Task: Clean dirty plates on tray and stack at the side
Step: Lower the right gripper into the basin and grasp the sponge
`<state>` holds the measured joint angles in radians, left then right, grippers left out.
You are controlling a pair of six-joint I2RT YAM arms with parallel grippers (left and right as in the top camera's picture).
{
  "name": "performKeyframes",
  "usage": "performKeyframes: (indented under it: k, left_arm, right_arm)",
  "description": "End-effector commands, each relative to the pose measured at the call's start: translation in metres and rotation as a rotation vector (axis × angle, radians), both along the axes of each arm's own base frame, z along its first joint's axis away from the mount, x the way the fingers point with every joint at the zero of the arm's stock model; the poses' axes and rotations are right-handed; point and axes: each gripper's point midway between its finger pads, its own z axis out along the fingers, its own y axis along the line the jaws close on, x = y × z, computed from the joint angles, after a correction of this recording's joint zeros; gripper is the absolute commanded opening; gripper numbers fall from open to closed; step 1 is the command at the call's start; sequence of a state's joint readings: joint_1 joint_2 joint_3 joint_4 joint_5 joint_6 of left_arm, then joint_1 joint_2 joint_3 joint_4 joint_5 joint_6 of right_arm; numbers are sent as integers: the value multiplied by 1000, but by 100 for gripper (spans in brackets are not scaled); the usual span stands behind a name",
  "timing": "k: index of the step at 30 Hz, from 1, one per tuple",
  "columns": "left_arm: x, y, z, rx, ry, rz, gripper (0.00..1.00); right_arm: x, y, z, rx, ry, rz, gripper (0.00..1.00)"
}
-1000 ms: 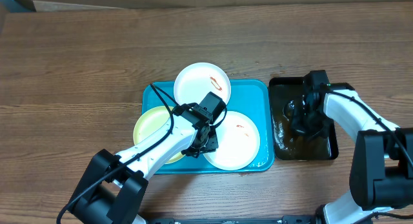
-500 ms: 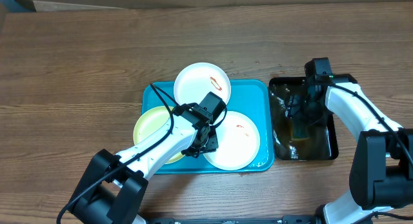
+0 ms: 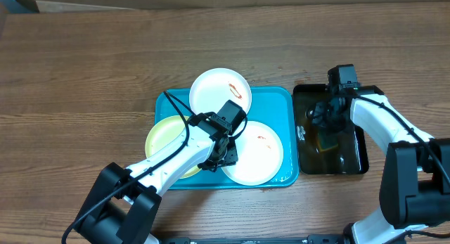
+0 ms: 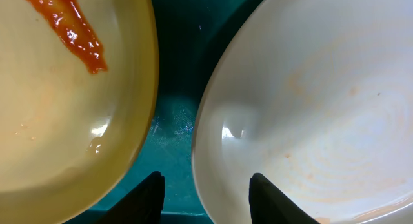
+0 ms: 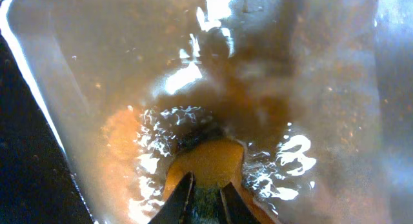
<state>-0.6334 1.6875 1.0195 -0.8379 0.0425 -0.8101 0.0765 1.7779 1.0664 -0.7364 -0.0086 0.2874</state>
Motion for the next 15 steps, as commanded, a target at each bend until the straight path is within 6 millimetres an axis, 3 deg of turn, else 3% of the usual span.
performKeyframes:
  k: [1, 2, 3, 6, 8, 10, 12, 13, 14, 15]
  left_arm:
    - [-2, -1, -3, -3, 13, 4, 45]
    - [-2, -1, -3, -3, 13, 4, 45]
    - [-2, -1, -3, -3, 13, 4, 46]
    - [-2, -1, -3, -3, 14, 4, 46]
    - [-2, -1, -3, -3, 14, 4, 46]
    - [-2, -1, -3, -3, 14, 4, 46]
    - [-2, -1, -3, -3, 13, 4, 46]
    - [-2, -1, -3, -3, 14, 4, 46]
    - [-2, -1, -3, -3, 13, 4, 47]
    - [-2, -1, -3, -3, 14, 4, 47]
  right_arm:
    - [4, -1, -2, -8, -17, 2, 48]
    - [4, -1, -2, -7, -19, 2, 68]
    - [4, -1, -2, -7, -18, 2, 73]
    - [-3, -1, -3, -9, 12, 2, 73]
    - [-8, -2, -4, -11, 30, 2, 57]
    - [-9, -1, -4, -11, 34, 4, 20]
    - [-8, -1, -4, -11, 33, 4, 15]
    - [-8, -2, -4, -13, 29, 3, 26]
    - [-7, -3, -4, -16, 27, 2, 54]
    - [-7, -3, -4, -18, 28, 0, 69]
